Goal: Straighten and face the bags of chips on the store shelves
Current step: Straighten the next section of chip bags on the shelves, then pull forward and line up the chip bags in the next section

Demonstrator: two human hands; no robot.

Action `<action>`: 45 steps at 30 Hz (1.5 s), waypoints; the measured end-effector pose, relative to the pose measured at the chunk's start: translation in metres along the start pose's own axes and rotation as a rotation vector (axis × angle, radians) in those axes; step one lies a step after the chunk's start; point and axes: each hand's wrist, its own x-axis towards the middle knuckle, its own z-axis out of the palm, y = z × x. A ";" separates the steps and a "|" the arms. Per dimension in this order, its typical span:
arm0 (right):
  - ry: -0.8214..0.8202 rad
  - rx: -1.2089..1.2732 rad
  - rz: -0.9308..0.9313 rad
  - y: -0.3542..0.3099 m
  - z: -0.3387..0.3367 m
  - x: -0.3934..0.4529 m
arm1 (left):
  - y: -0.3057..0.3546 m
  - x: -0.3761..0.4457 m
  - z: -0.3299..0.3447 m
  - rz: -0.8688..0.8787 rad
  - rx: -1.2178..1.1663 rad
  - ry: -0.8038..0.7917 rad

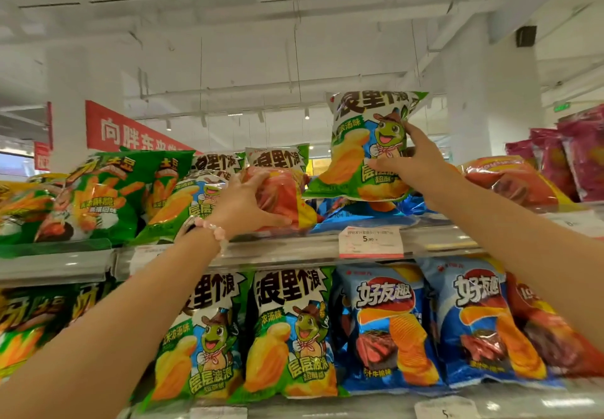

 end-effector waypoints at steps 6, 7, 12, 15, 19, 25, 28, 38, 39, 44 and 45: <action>0.002 0.018 -0.014 0.003 -0.001 0.002 | -0.001 0.004 0.005 0.042 -0.204 0.061; 0.012 0.023 -0.024 0.003 0.000 0.001 | -0.001 0.003 0.005 0.047 -0.238 0.094; 0.182 -0.003 -0.115 0.003 0.003 -0.002 | -0.002 -0.001 -0.006 0.056 -0.461 0.288; 0.222 -0.104 -0.143 -0.003 0.004 0.001 | -0.004 -0.006 -0.027 0.074 -0.553 0.400; 0.077 -0.159 -0.123 -0.013 0.025 0.002 | -0.010 -0.017 -0.051 0.111 -0.602 0.477; -0.120 -0.148 -0.110 -0.020 0.088 0.001 | -0.016 -0.033 -0.066 0.132 -0.577 0.522; -0.163 -0.156 -0.014 -0.014 0.109 0.005 | -0.018 -0.039 -0.070 0.137 -0.573 0.537; -0.298 -0.304 0.148 0.009 0.130 0.009 | -0.013 -0.046 -0.065 0.173 -0.560 0.527; -0.321 -0.300 0.149 0.007 0.127 0.007 | -0.011 -0.046 -0.063 0.181 -0.562 0.529; -0.223 -0.031 0.095 -0.022 0.096 -0.008 | 0.003 -0.043 -0.044 0.206 -0.557 0.519; -0.233 0.045 0.113 -0.029 0.087 -0.013 | 0.007 -0.042 -0.038 0.206 -0.565 0.510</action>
